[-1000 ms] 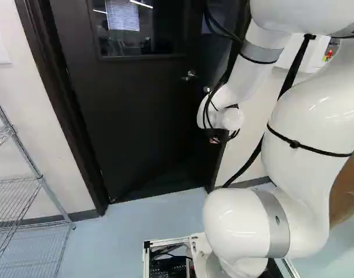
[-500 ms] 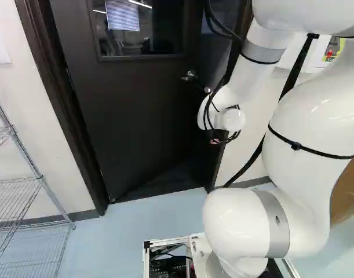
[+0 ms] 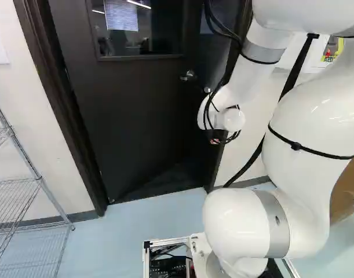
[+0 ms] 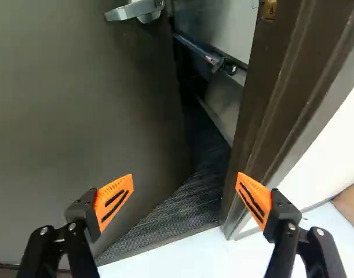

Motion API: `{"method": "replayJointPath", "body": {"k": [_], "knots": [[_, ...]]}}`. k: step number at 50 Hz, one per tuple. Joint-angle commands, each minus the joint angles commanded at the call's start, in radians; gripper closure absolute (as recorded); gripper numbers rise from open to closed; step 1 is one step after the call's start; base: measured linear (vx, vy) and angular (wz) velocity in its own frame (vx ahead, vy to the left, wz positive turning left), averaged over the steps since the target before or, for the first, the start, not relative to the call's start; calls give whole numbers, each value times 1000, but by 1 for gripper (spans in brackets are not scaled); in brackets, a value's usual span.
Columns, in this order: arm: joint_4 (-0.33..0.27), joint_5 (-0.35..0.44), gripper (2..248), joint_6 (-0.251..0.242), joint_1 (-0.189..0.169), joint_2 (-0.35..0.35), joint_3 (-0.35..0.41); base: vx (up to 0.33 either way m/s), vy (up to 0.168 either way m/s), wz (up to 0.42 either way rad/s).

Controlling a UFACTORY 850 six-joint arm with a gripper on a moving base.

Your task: Open the door and move inside

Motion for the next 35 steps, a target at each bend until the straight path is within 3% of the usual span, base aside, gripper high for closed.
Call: {"method": "replayJointPath", "body": {"k": [17,35], "knots": [[0,0,3,0,0,0,0,100,18,-30],[0,0,3,0,0,0,0,119,81,-30]]}}
